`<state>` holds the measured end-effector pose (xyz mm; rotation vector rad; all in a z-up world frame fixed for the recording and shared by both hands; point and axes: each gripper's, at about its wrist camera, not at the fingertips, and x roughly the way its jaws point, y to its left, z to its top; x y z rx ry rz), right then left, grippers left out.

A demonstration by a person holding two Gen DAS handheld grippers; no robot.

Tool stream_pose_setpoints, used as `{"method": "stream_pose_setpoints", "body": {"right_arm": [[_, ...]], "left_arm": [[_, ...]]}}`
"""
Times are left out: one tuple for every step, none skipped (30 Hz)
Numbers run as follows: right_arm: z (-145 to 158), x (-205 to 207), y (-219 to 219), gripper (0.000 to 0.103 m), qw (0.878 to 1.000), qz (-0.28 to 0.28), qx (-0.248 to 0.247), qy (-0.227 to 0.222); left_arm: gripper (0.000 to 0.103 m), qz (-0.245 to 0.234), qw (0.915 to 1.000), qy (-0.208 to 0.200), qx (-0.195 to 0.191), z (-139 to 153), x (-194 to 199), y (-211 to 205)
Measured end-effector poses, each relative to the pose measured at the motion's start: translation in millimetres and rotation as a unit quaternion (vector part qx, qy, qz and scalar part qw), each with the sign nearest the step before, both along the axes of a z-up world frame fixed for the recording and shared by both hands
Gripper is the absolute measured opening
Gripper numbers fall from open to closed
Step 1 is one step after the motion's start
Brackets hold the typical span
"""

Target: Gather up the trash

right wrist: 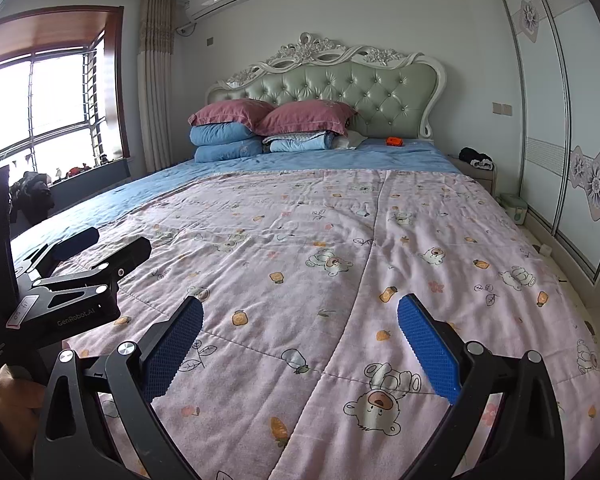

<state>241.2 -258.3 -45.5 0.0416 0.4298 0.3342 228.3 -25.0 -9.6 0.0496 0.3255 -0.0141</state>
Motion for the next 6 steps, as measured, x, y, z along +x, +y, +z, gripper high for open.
{"method": "stream_pose_setpoints", "body": {"right_arm": [[0.0,0.0,0.1,0.094,1.0,0.0,0.0,0.0],[0.0,-0.1,0.1,0.094,1.0,0.0,0.0,0.0],[0.0,0.0,0.1,0.094,1.0,0.0,0.0,0.0],[-0.1,0.0,0.0,0.094,1.0,0.0,0.0,0.0],[-0.2,0.0,-0.1,0.094,1.0,0.0,0.0,0.0],[0.1,-0.1,0.1,0.094,1.0,0.0,0.0,0.0]], "left_arm": [[0.099,0.0,1.0,0.0,0.0,0.0,0.1,-0.1],[0.099,0.0,1.0,0.0,0.0,-0.1,0.2,-0.2],[0.099,0.0,1.0,0.0,0.001,0.0,0.1,-0.3],[0.099,0.0,1.0,0.0,0.001,-0.1,-0.1,-0.3],[0.099,0.0,1.0,0.0,0.001,-0.2,0.0,-0.1],[0.099,0.0,1.0,0.0,0.0,-0.1,-0.1,-0.3]]}}
